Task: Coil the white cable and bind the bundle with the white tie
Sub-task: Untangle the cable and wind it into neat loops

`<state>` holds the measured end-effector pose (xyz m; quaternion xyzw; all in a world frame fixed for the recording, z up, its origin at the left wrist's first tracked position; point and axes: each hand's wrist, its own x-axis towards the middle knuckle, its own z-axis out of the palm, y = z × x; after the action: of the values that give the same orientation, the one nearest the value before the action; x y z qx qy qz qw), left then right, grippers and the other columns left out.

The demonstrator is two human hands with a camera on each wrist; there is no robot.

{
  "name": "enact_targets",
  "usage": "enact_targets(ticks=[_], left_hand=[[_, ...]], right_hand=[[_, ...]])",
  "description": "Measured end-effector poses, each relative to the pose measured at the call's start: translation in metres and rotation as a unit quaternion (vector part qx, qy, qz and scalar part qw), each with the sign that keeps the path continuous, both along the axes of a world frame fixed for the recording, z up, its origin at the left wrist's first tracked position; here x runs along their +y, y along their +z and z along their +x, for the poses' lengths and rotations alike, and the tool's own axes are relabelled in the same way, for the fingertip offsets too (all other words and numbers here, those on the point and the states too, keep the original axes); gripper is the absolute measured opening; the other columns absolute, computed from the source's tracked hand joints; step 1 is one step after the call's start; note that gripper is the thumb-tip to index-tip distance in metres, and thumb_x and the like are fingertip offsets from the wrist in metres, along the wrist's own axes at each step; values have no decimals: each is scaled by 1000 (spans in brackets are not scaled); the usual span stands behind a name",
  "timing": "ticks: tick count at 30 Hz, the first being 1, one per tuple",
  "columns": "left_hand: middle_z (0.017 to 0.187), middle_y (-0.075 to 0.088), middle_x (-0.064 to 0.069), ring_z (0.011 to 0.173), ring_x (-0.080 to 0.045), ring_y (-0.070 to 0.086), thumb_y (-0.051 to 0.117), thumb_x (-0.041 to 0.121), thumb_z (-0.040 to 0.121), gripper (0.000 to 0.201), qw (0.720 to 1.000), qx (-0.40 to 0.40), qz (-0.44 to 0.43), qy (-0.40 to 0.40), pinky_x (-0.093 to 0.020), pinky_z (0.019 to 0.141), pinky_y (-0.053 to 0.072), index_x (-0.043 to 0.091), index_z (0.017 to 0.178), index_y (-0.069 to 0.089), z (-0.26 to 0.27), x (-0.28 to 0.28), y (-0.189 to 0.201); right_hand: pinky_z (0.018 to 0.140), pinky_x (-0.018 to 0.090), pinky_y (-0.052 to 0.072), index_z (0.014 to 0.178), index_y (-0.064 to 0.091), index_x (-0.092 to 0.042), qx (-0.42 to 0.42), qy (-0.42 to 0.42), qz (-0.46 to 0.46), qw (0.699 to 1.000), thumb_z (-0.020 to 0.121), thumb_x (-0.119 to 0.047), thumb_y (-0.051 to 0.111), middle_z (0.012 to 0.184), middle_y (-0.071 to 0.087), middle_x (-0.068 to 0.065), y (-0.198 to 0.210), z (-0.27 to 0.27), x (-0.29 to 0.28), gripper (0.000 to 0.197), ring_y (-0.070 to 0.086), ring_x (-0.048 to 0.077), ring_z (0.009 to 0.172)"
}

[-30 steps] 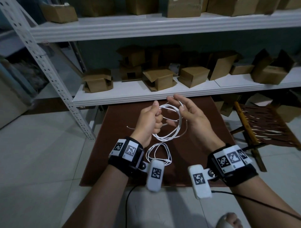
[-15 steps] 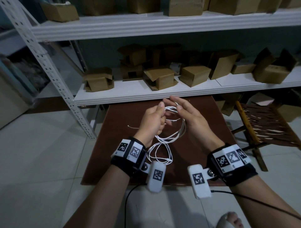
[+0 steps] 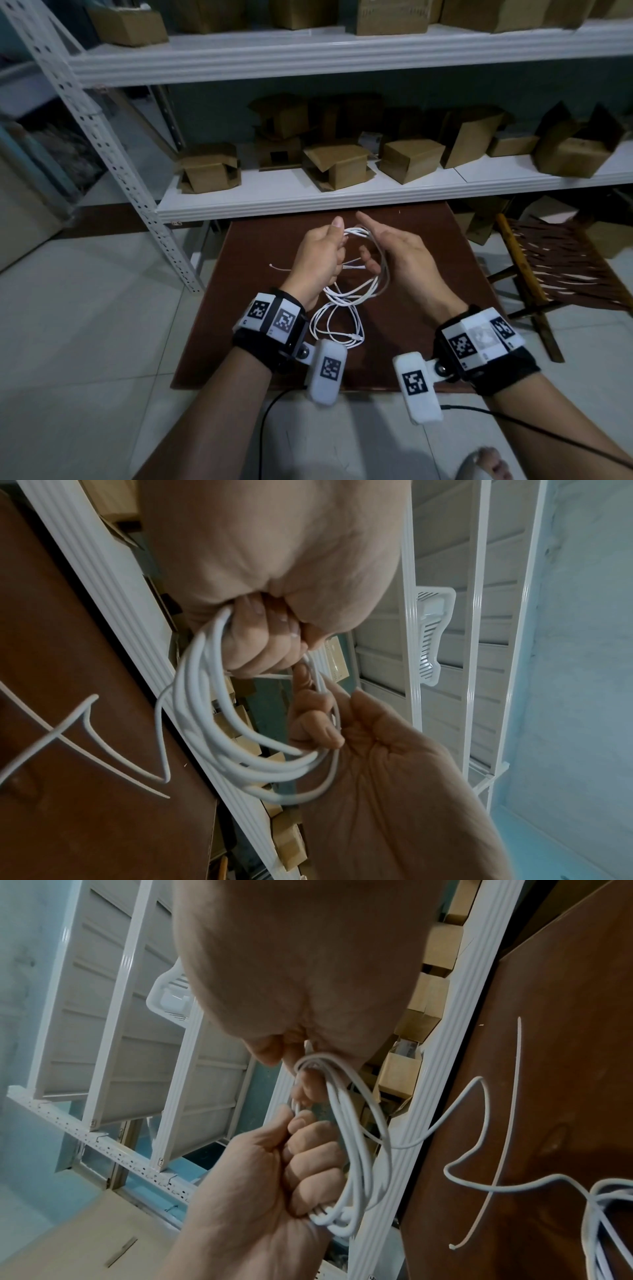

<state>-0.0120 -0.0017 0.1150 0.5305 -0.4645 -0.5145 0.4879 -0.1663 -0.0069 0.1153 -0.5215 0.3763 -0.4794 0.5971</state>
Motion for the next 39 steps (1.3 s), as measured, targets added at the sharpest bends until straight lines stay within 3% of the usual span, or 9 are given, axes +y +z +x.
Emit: enact_targets(ticks=[6, 11, 15, 18, 22, 25, 28, 32, 39], left_hand=[[53, 31, 8, 38, -3, 22, 37, 40, 114, 43, 1000, 4, -1, -14, -17, 34, 16, 20, 77, 43, -2, 0, -1], [56, 31, 2, 36, -3, 24, 37, 36, 115, 44, 1000, -20, -17, -8, -16, 34, 19, 18, 76, 44, -6, 1, -1], [53, 31, 4, 36, -4, 24, 36, 37, 115, 43, 999, -26, -15, -20, -16, 35, 18, 17, 78, 46, -6, 0, -4], [50, 32, 7, 36, -4, 23, 36, 38, 115, 44, 999, -38, -14, -27, -17, 37, 18, 17, 78, 46, -8, 0, -5], [53, 43, 10, 42, -8, 36, 38, 51, 110, 43, 991, -124, -52, -4, -29, 46, 29, 21, 79, 45, -6, -4, -12], [73, 56, 2, 61, -16, 50, 35, 65, 100, 34, 977, -198, -73, 10, -37, 64, 42, 32, 94, 41, -6, -4, -15], [73, 55, 8, 61, -12, 48, 43, 66, 97, 34, 981, -180, -74, -1, -38, 64, 39, 32, 101, 45, -5, 0, -9], [68, 62, 10, 67, -17, 56, 68, 50, 82, 32, 978, -196, -75, -23, -43, 65, 42, 20, 80, 58, -5, 4, -1], [74, 62, 4, 74, -25, 56, 60, 36, 81, 17, 974, -223, -30, -5, -36, 63, 37, 20, 77, 58, -7, 5, 5]], right_hand=[[63, 12, 46, 144, 59, -4, 25, -23, -6, 999, 107, 3, 46, 80, 57, 4, -1, -3, -1, 40, 55, 0, 61], [69, 14, 45, 148, 58, -9, 149, -32, -113, 982, 103, 0, 60, 93, 56, 4, -3, -4, 0, 45, 54, -1, 69], [64, 16, 43, 142, 64, -8, 176, -61, -151, 971, 106, -1, 58, 80, 56, 4, -8, -7, -3, 38, 52, 0, 62], [68, 25, 45, 135, 70, -13, 168, -74, -138, 973, 106, -1, 56, 80, 67, 18, -14, -8, -7, 34, 51, 5, 62], [66, 18, 44, 133, 71, -10, 138, -70, -127, 980, 107, 2, 53, 75, 66, 4, -14, -6, -5, 34, 50, 3, 60], [65, 12, 45, 140, 65, -6, 104, -69, -125, 984, 107, 4, 51, 76, 62, 8, -11, -6, -2, 37, 53, -2, 58], [67, 19, 47, 142, 60, -12, 105, -69, -145, 981, 107, 2, 54, 75, 64, 9, -11, -7, -5, 38, 55, 4, 62], [60, 19, 45, 128, 61, -13, 113, -85, -150, 979, 105, 1, 57, 67, 57, -2, -17, -8, -8, 27, 53, 6, 61], [63, 20, 45, 119, 62, -14, 130, -79, -167, 974, 106, -1, 56, 70, 67, 0, -17, -4, -6, 19, 56, 6, 62]])
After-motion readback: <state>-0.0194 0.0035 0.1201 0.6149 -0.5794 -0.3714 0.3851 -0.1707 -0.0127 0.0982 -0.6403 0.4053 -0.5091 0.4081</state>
